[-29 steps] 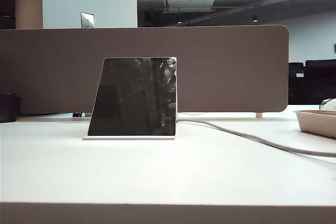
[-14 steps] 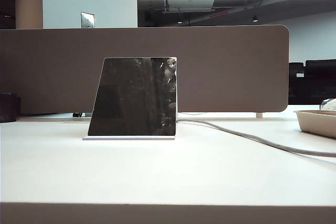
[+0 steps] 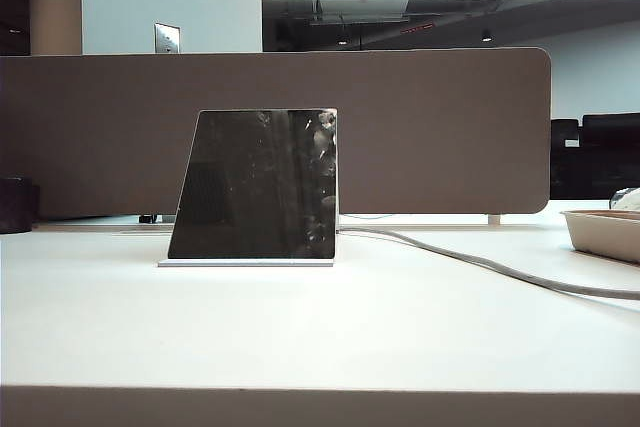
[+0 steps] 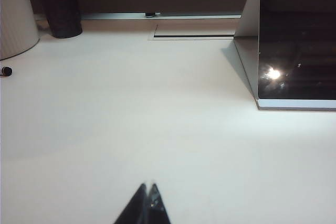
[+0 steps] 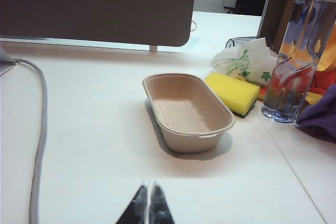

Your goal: Push the base of the mirror on the table to move it forward for a short distance.

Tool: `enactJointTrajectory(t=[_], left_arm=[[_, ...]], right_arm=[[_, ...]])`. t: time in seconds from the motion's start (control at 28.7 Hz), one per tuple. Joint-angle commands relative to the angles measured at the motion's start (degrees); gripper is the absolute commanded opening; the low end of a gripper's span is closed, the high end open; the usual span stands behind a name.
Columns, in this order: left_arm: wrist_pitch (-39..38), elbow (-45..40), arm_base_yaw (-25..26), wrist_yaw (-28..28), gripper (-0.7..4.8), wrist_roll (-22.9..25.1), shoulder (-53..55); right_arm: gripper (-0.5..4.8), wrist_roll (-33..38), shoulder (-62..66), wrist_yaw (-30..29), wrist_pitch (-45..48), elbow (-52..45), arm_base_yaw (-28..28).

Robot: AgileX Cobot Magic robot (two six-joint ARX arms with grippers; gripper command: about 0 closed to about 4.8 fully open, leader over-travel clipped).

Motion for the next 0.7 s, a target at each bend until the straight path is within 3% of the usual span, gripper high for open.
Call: enactJointTrajectory(t=[0.03, 0.7], left_arm=[[0.63, 0.07, 0.02, 0.28, -0.02, 0.42, 0.02], [0.63, 0.07, 0.00, 0.28, -0.02, 0.42, 0.02]], right_arm=[[0.22, -0.04, 0.02, -0.09, 0.81, 0.04, 0.04], [0.22, -0.04, 0.02, -0.09, 0.81, 0.04, 2.78]])
